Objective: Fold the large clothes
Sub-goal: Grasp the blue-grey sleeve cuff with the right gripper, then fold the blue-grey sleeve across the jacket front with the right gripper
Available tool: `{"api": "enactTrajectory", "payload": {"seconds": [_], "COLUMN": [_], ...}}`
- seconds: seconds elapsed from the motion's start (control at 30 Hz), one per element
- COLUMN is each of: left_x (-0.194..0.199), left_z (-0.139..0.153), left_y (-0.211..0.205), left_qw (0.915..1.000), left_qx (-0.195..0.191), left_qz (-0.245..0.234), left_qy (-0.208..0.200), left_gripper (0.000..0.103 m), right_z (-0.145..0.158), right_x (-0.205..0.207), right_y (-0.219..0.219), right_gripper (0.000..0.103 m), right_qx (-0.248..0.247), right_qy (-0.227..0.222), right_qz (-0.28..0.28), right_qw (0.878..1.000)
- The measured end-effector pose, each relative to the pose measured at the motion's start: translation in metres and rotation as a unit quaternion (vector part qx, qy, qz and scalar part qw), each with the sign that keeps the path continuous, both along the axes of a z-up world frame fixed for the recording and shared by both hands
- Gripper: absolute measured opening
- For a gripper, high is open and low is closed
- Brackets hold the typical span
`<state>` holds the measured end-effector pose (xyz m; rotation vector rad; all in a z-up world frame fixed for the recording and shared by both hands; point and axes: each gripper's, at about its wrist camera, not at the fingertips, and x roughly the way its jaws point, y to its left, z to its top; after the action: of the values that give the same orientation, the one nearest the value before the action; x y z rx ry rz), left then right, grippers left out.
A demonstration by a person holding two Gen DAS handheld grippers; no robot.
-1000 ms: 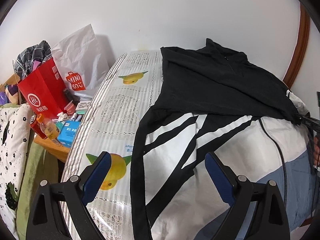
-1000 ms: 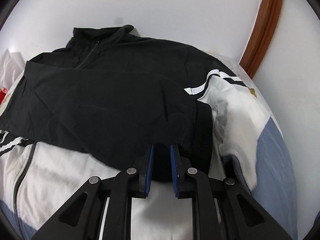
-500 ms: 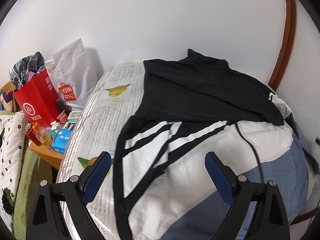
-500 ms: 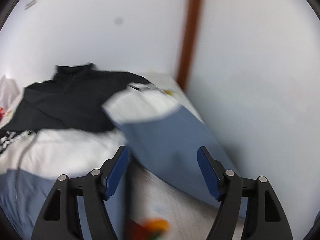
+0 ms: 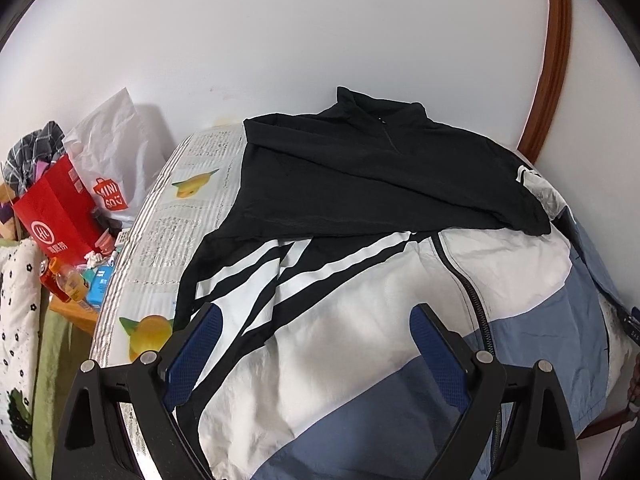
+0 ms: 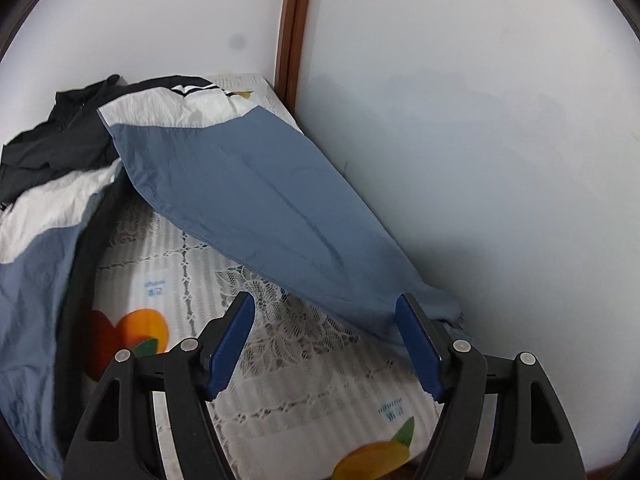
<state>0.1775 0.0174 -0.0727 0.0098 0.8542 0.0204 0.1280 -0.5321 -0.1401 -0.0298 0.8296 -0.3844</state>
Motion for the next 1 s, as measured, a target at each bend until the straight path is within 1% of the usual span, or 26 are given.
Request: {"api": "enactTrajectory", "payload": {"seconds": [0.2,0.23,0.27,0.3,0.37,0.4,0.43,0.47,0.5,0.57,0.67,0.73,0.83,0.97,1.0], "left_x": [0.007,0.007,0.008,0.008,0.009,0.009,0.008,0.009,0.008,0.007,0.006,0.006,0.006,0.005,0.005], "left_z": [-0.006,-0.008,-0.009,-0.012,-0.016,-0.018,-0.021,-0.023,-0.025,-0.028,-0.033,-0.038,-0.044,-0.047,-0.047], "left_y": [0.008,0.012,0.016,0.021,0.030,0.034,0.039,0.043,0.048,0.057,0.071,0.082,0.093,0.102,0.104], "left_qw": [0.9996,0.9995,0.9993,0.9990,0.9986,0.9984,0.9981,0.9977,0.9973,0.9966,0.9958,0.9952,0.9949,0.9951,0.9951], "left_qx": [0.015,0.017,0.018,0.020,0.018,0.017,0.017,0.019,0.022,0.029,0.031,0.024,0.013,0.012,0.010], "left_qz": [0.019,0.023,0.028,0.034,0.044,0.048,0.052,0.057,0.062,0.070,0.080,0.088,0.092,0.090,0.090], "left_qy": [0.012,0.014,0.016,0.019,0.024,0.026,0.029,0.031,0.032,0.032,0.033,0.036,0.040,0.039,0.038], "left_gripper": [0.095,0.095,0.095,0.095,0.095,0.095,0.095,0.095,0.095,0.095,0.095,0.095,0.094,0.095,0.094], "right_z": [-0.012,-0.014,-0.016,-0.018,-0.019,-0.019,-0.019,-0.019,-0.017,-0.002,0.032,0.057,0.100,0.148,0.157], "right_x": [0.027,0.030,0.033,0.037,0.041,0.043,0.045,0.047,0.049,0.046,0.041,0.039,0.042,0.057,0.062], "right_y": [-0.003,-0.004,-0.004,-0.005,-0.007,-0.008,-0.009,-0.010,-0.012,-0.012,-0.003,0.006,0.029,0.077,0.090], "right_gripper": [0.072,0.069,0.061,0.055,0.036,0.029,0.010,0.004,0.003,0.001,0.001,0.001,0.001,0.001,0.001], "right_qx": [-0.011,-0.013,-0.012,-0.008,0.004,0.007,0.007,0.003,0.002,-0.002,-0.023,-0.035,-0.045,-0.043,-0.043], "right_qy": [0.019,0.021,0.022,0.026,0.023,0.022,0.024,0.025,0.022,-0.001,-0.043,-0.069,-0.113,-0.161,-0.169], "right_qz": [-0.005,-0.006,-0.006,-0.006,-0.003,-0.005,-0.010,-0.015,-0.020,-0.028,-0.029,-0.023,-0.006,0.046,0.060], "right_qw": [1.000,1.000,1.000,1.000,1.000,1.000,1.000,1.000,1.000,1.000,0.998,0.997,0.993,0.985,0.983]}}
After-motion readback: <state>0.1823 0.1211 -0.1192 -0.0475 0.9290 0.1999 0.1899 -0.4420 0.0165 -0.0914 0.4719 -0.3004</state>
